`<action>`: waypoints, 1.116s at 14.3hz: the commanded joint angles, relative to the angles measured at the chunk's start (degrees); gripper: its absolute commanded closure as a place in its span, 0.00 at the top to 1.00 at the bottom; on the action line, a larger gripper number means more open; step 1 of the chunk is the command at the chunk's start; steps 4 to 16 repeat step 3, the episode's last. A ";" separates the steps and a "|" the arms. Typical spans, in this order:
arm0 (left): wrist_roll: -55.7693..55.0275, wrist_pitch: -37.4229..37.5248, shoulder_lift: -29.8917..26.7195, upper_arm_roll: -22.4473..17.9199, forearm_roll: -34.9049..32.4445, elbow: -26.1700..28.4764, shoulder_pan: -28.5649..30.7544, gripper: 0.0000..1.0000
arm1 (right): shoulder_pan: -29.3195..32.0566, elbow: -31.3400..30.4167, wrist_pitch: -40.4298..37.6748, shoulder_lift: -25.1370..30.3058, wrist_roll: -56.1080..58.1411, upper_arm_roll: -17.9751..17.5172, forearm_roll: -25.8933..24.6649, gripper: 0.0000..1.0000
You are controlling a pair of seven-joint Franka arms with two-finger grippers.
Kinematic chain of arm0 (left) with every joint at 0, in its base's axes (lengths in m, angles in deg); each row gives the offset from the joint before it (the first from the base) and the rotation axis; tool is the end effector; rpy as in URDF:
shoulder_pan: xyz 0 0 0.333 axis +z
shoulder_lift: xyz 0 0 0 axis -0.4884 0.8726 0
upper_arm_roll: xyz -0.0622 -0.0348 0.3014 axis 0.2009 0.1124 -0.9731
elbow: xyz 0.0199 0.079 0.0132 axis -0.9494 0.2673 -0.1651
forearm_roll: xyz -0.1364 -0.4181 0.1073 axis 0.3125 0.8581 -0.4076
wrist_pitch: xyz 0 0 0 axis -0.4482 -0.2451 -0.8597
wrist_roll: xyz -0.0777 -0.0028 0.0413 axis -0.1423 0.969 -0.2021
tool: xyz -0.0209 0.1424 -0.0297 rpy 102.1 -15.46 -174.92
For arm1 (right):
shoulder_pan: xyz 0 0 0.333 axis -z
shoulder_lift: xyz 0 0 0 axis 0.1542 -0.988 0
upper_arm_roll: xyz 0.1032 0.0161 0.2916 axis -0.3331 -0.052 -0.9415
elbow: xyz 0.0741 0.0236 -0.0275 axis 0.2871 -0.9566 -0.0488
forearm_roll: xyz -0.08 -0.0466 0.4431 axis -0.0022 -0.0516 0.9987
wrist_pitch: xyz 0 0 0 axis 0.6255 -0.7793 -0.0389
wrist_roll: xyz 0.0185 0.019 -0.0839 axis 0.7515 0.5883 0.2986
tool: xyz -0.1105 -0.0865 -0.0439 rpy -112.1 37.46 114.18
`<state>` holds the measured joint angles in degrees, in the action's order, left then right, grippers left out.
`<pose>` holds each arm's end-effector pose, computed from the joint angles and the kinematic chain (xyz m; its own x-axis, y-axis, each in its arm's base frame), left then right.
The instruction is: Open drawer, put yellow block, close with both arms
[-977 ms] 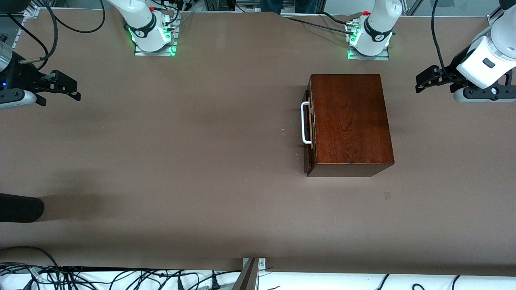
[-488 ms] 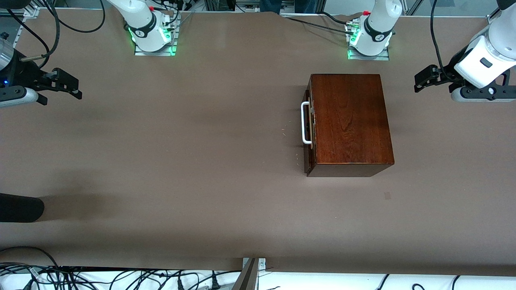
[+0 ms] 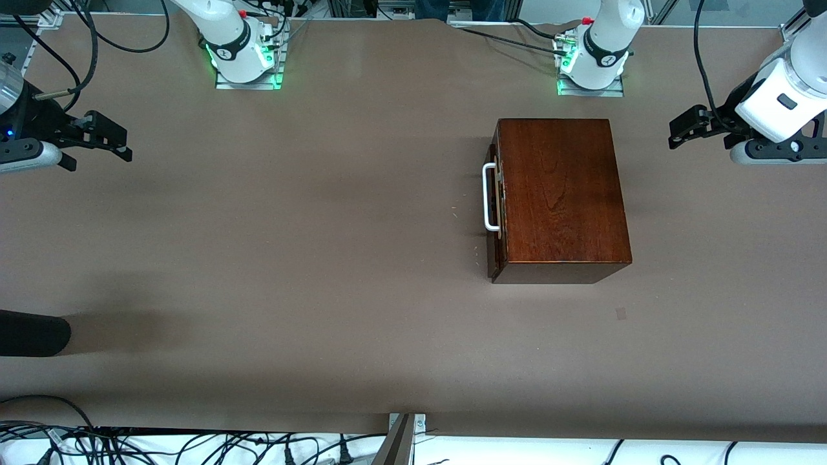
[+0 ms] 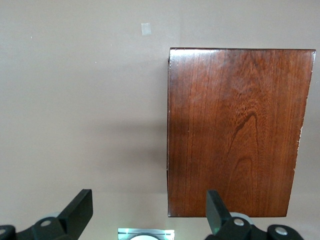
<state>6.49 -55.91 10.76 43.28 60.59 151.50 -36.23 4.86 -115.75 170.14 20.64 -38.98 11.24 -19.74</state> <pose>0.5843 -0.0469 0.5505 0.9915 0.0323 -0.1261 0.0326 -0.9995 0.0006 0.6184 0.0170 0.5478 0.9846 0.1728 0.0279 0.1737 -0.9841 -0.0368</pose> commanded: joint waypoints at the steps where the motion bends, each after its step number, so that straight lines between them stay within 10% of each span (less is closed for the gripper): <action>1: 1.32 -0.08 -0.79 0.44 -0.27 0.45 0.58 1.00 | 0.14 0.61 0.05 -0.32 -0.56 -0.28 0.17 1.00; 16: 1.41 -0.26 -0.79 0.44 -0.27 0.36 0.58 1.00 | 0.14 1.05 -0.13 -0.14 -0.47 -0.29 0.08 1.00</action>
